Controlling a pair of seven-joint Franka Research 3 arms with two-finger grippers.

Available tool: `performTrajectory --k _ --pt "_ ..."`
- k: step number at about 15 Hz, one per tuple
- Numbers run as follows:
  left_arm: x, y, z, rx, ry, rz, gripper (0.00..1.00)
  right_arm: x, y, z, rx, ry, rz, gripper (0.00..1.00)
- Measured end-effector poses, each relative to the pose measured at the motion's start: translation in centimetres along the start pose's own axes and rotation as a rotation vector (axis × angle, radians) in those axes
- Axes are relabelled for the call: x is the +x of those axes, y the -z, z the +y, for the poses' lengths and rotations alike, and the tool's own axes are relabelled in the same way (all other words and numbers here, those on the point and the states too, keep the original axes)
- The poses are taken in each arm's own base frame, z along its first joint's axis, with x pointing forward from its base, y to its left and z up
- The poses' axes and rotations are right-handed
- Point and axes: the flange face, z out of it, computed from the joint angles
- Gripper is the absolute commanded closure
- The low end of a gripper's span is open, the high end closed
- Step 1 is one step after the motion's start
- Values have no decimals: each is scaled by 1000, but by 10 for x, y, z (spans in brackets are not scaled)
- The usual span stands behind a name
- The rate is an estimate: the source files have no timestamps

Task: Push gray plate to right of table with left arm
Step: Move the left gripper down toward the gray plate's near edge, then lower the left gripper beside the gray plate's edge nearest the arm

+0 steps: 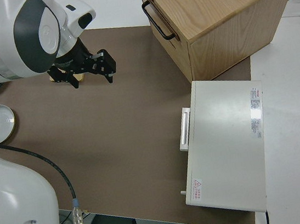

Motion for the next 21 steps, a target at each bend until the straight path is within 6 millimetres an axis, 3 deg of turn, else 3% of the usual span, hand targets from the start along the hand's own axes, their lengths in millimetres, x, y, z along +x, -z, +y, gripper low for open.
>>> performTrajectory --k 3,8,12,13,20,21 --pt "8 -30 0 7 3 -2 0 0 0 0 0 0 0 17" --pt "14 -105 -13 30 20 27 0 0 0 0 0 0 0 17" --pt "4 -164 -22 42 20 76 2 0 0 0 0 0 0 17" --pt "0 -191 -24 40 18 93 2 0 0 0 0 0 0 17" --pt "-26 -284 -47 60 14 126 21 0 0 0 0 0 0 17" --pt "-31 -294 -52 59 16 123 125 0 0 0 0 0 0 17"
